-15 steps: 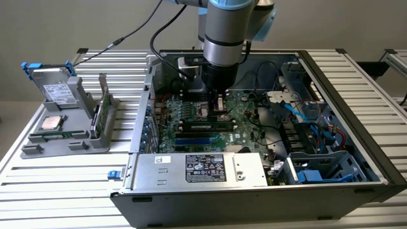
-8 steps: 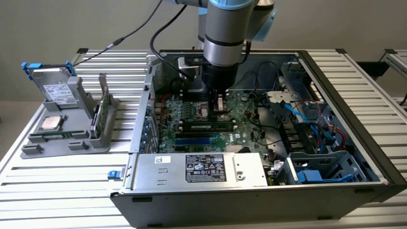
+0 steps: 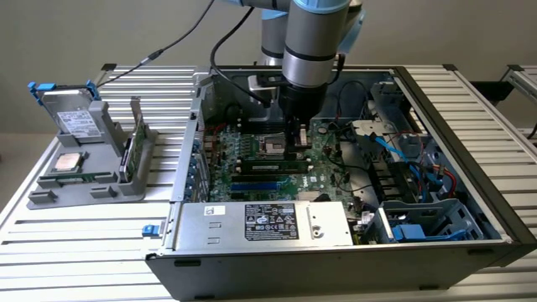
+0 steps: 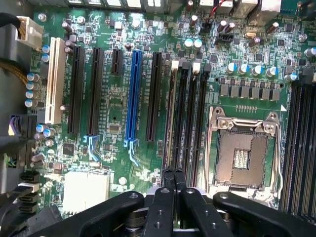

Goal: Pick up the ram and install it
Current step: 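Press down the ram until it locks into place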

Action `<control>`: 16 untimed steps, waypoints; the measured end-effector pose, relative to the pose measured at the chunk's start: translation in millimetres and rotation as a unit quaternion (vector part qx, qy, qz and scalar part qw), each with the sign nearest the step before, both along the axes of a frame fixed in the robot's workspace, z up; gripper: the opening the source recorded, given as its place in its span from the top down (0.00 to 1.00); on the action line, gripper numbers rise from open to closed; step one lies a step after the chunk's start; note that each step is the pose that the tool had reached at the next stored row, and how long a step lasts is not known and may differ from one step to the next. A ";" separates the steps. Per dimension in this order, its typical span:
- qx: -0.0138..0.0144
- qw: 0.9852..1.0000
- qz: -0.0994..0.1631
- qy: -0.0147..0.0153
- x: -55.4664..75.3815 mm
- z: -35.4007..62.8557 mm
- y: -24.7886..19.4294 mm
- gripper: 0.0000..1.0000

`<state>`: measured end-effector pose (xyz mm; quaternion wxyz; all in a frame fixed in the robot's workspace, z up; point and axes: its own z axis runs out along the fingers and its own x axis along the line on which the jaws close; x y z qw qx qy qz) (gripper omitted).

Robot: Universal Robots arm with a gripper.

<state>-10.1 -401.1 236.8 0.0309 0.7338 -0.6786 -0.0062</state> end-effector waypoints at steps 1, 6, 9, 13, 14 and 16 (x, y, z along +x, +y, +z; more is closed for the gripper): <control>0.000 1.000 0.000 0.000 0.1 0.0 0.0 0.90; 0.000 1.000 0.000 0.000 1.0 -3.5 0.0 0.90; 0.000 1.000 0.000 0.000 1.4 -4.7 -0.1 0.90; 0.000 1.000 0.000 0.000 1.4 -5.0 0.0 0.90; 0.000 1.000 0.000 0.000 1.5 -5.7 0.0 0.90; 0.000 1.000 0.000 0.000 1.4 -7.0 0.0 0.90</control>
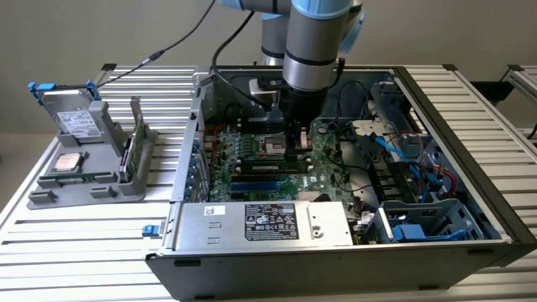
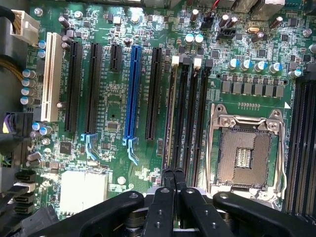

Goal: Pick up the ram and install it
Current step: 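Press down the ram until it locks into place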

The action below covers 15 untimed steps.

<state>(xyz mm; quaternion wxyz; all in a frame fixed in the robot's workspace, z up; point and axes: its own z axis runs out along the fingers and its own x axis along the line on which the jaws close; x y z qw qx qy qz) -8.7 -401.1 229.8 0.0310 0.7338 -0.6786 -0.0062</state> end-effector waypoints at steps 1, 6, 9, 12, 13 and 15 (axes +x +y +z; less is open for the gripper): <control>0.000 1.000 0.000 0.000 0.0 -0.7 0.0 0.90; 0.000 1.000 0.000 0.000 0.0 -2.4 0.0 0.90; 0.000 1.000 0.000 0.000 0.0 -3.1 0.0 0.90; 0.000 1.000 0.000 0.000 0.0 -3.2 0.0 0.90; 0.000 1.000 0.000 0.000 0.0 -3.2 0.0 0.90; 0.000 1.000 0.000 0.000 -0.1 -2.9 0.1 0.90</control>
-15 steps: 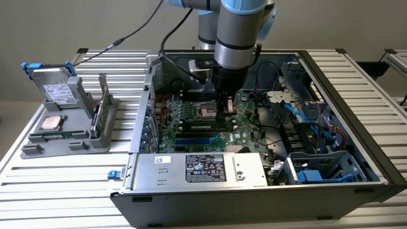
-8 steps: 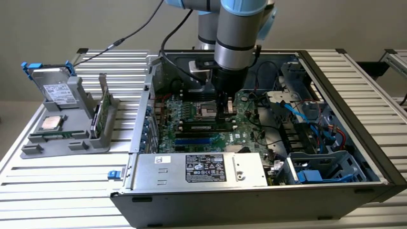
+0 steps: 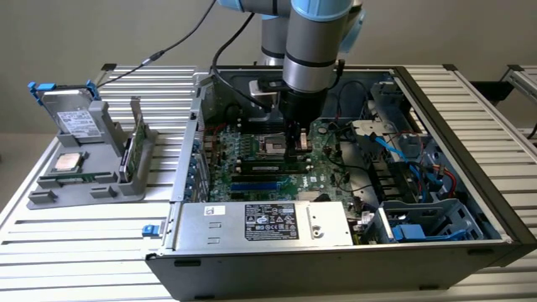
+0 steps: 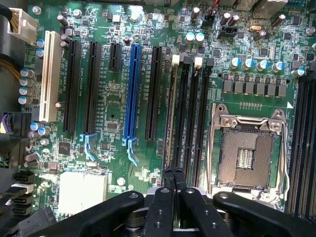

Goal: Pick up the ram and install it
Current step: 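Press down the ram until it locks into place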

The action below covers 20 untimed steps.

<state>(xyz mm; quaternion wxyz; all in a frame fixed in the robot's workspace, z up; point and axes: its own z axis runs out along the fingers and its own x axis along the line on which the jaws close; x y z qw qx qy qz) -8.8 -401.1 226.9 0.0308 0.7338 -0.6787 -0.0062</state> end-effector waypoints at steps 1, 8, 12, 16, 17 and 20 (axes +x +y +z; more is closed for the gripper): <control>0.000 1.000 0.000 0.000 -0.5 0.1 0.0 0.90; 0.000 1.000 0.000 -0.002 -11.7 0.6 0.0 0.90; 0.000 1.000 0.000 -0.002 -18.3 1.3 -0.1 0.90; 0.000 1.000 0.000 -0.002 -24.3 3.5 0.0 0.90; 0.000 1.000 0.000 -0.002 -26.0 4.1 -0.1 0.90; 0.000 1.000 0.000 -0.002 -32.3 4.7 -0.1 0.90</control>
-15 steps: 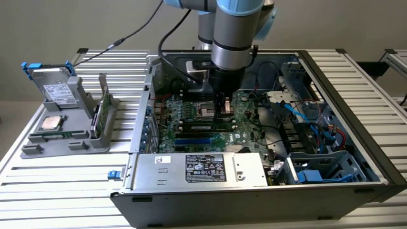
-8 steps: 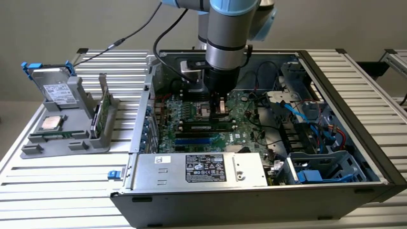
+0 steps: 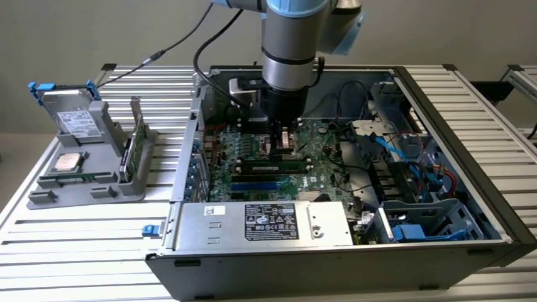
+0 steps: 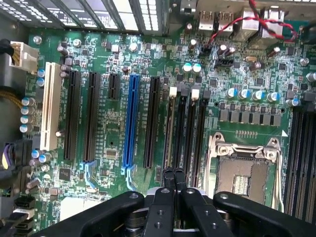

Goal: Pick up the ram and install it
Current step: 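Press down the ram until it locks into place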

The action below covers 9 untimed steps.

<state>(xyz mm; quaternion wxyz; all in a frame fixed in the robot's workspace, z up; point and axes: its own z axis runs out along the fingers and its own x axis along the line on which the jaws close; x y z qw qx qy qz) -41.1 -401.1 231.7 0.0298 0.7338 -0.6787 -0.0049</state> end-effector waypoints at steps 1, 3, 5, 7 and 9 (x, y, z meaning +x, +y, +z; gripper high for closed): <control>0.000 1.000 0.000 0.000 -2.5 0.0 0.0 0.90; 0.000 1.000 0.000 0.000 -7.7 0.1 0.0 0.90; 0.000 1.000 0.000 0.000 -12.6 0.0 0.0 0.90; 0.000 1.000 0.000 0.000 -16.7 0.0 0.0 0.90; 0.000 1.000 0.000 0.000 -20.1 0.0 0.0 0.90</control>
